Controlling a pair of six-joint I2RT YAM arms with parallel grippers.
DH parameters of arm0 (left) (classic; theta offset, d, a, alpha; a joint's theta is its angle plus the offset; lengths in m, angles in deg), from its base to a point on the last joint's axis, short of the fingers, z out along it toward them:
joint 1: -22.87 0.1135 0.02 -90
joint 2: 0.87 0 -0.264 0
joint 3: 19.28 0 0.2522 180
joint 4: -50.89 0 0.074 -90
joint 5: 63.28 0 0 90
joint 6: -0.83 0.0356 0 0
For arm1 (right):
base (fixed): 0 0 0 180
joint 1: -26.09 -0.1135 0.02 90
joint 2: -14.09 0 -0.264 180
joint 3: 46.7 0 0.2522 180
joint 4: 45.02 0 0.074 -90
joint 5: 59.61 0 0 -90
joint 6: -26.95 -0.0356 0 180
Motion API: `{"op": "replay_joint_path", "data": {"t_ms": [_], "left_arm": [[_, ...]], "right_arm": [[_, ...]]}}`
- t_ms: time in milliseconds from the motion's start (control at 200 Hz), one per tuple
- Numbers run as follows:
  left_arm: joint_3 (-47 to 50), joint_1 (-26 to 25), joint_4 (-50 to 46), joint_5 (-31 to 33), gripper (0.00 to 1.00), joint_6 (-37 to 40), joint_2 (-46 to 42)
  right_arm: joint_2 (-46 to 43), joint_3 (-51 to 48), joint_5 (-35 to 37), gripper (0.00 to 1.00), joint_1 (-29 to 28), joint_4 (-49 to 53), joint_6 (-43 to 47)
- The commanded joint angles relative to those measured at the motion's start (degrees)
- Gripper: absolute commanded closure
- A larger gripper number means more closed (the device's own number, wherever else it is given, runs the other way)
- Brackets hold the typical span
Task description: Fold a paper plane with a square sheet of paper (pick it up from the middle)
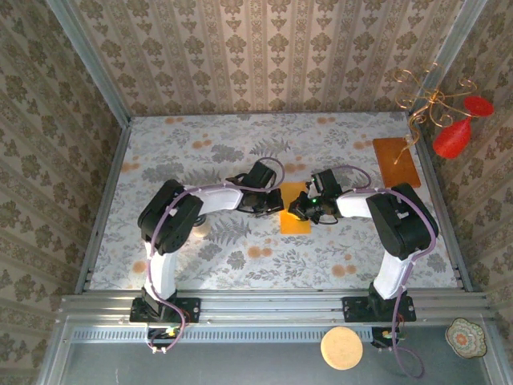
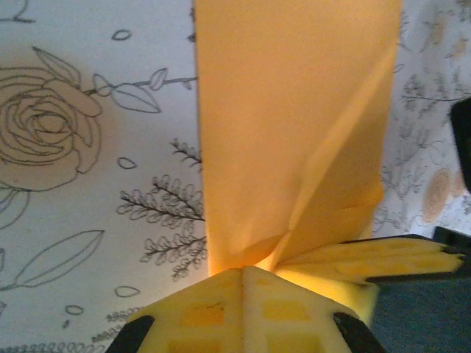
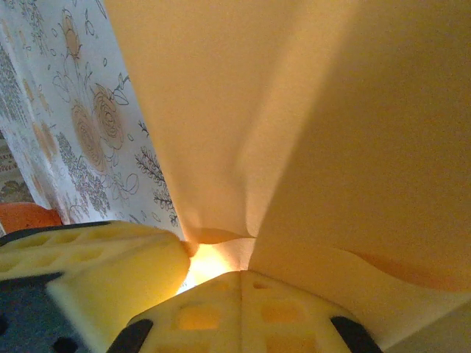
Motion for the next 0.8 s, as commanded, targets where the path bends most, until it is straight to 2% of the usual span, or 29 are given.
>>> {"op": "replay_joint_path", "data": {"t_ms": [0, 200, 340, 525, 795], "left_arm": [[-1.9, 0.2, -2.4, 0.0, 0.98, 1.7, 1.4], [-2.8, 0.3, -4.9, 0.6, 0.98, 1.9, 2.5], [-2.9, 0.3, -6.2, 0.6, 0.98, 2.1, 3.0], [-3.1, 0.4, -6.5, 0.1, 0.98, 2.5, 3.3], [-3.9, 0.4, -6.6, -0.9, 0.98, 3.0, 3.6]], "right_arm": [[1.7, -1.2, 2.0, 0.97, -0.1, 3.2, 0.6], [0.3, -0.8, 0.8, 0.97, 0.0, 2.7, 0.8], [-4.5, 0.8, 0.0, 0.92, 0.2, 4.5, 2.6], [-10.6, 2.4, 6.1, 0.85, 0.4, 11.8, 9.1], [-8.6, 5.5, 9.5, 0.84, 0.6, 16.0, 12.6]]}}
